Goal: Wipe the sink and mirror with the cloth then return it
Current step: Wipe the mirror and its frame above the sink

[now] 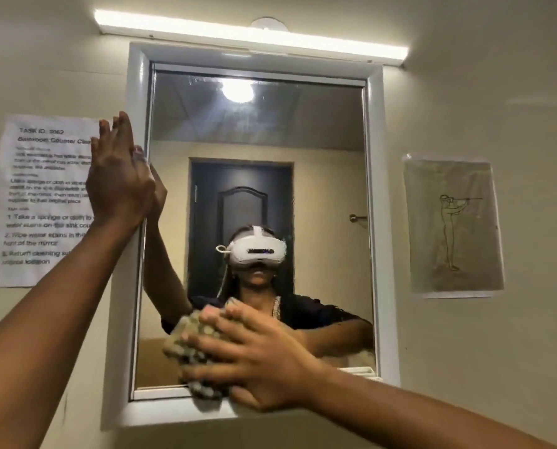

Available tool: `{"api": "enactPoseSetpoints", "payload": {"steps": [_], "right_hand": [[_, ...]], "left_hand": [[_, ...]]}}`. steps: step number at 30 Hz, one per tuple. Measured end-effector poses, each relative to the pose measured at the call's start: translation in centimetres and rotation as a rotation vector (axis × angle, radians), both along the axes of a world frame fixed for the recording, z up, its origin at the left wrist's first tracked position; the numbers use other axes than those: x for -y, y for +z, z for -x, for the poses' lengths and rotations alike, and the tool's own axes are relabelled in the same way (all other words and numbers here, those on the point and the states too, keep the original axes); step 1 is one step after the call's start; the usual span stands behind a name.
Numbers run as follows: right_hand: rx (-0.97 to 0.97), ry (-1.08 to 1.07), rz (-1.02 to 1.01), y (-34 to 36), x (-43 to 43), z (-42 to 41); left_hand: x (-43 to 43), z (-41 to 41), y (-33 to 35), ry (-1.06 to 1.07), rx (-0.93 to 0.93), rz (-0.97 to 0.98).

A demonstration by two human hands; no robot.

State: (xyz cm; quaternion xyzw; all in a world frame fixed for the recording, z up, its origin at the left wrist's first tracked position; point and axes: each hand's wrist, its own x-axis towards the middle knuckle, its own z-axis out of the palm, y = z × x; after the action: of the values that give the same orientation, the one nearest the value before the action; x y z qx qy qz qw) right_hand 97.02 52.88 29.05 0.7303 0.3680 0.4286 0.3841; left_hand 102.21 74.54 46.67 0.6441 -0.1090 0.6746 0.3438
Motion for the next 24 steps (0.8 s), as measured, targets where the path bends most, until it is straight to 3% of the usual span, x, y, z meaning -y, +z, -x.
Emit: {"api": "enactPoseSetpoints", "payload": {"steps": [2,4,7,10,12,14,16,20,24], "right_hand": [[-0.01,-0.02,0.073,0.7,1.5,0.2],[0.038,0.036,-0.021,5.1,3.1,0.0],[0.269,0.071,-0.44,15.2,6.2,0.3],[0.356,0.005,-0.945,23.6,9.9,1.9],[0.358,-0.006,-1.044,24.4,10.2,2.2],[0.329,0.046,-1.023,21.0,9.0,1.8],[0.262,0.048,-0.874,13.8,7.3,1.3],[-0.014,-0.059,-0.196,-2.1,6.2,3.3],[-0.005,-0.064,-0.013,1.5,9.7,3.2]], "left_hand": [[0.0,0.1,0.0,0.015,0.004,-0.004],[0.0,0.1,0.0,0.027,0.0,-0.013],[-0.1,-0.2,0.1,0.048,0.008,-0.019],[0.0,-0.2,0.2,0.069,-0.009,-0.008],[0.0,-0.1,0.2,0.061,-0.009,-0.003],[0.1,0.0,0.2,0.054,0.002,-0.002],[0.1,0.0,0.1,0.05,0.004,-0.004],[0.0,-0.1,0.1,0.029,0.019,-0.015],[-0.2,-0.3,0.3,0.018,0.038,-0.036]]}}
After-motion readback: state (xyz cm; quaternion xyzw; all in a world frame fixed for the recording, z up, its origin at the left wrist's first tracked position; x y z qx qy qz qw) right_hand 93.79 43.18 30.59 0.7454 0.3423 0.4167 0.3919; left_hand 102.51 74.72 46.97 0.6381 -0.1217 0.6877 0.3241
